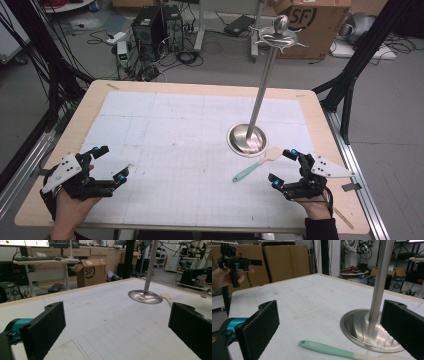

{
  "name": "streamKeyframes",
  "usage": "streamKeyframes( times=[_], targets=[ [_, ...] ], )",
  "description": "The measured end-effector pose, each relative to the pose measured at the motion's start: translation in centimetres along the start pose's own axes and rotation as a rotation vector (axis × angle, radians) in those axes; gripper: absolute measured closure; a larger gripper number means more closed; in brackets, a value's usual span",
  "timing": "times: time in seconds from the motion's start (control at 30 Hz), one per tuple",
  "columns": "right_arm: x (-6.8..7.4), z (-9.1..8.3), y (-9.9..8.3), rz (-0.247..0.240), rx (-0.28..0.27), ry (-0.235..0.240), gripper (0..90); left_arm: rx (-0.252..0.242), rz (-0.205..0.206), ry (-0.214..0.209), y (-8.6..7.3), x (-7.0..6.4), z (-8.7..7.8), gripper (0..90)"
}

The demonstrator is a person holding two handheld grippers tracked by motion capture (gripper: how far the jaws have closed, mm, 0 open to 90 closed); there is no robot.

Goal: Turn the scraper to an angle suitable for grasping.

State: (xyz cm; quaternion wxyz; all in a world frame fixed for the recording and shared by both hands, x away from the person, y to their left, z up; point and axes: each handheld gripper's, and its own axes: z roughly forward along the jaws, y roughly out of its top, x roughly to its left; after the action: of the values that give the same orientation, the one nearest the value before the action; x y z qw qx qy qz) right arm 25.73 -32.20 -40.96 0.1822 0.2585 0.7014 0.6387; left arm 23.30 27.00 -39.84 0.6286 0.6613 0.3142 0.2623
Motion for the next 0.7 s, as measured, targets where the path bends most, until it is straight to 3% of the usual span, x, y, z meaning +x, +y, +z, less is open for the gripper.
streamKeyframes(
  times=[0.3, 0.43, 0.53, 0.57, 0.7],
  targets=[
    [-0.2, 0.4, 0.0, 0.005, 0.029, -0.012, 2.7, 0.002, 0.002, 0.008, 0.0, 0.0, -0.1, 1.7],
    [-0.4, 0.4, 0.4, -0.006, 0.043, -0.004, 24.4, 0.003, 0.003, 0.013, 0.0, 0.0, -0.2, 1.7],
    [-0.5, 0.7, 0.6, 0.017, 0.076, -0.003, 41.9, 0.004, 0.007, 0.017, -0.1, -0.1, -0.3, 1.7],
    [-0.5, 0.9, 0.6, 0.026, 0.085, -0.012, 52.8, 0.001, 0.005, 0.018, -0.2, -0.1, -0.3, 1.7],
    [-0.9, 1.8, 0.7, 0.061, 0.153, -0.07, 75.0, -0.008, 0.016, 0.015, -0.3, -0.3, -0.2, 1.7]
  ],
)
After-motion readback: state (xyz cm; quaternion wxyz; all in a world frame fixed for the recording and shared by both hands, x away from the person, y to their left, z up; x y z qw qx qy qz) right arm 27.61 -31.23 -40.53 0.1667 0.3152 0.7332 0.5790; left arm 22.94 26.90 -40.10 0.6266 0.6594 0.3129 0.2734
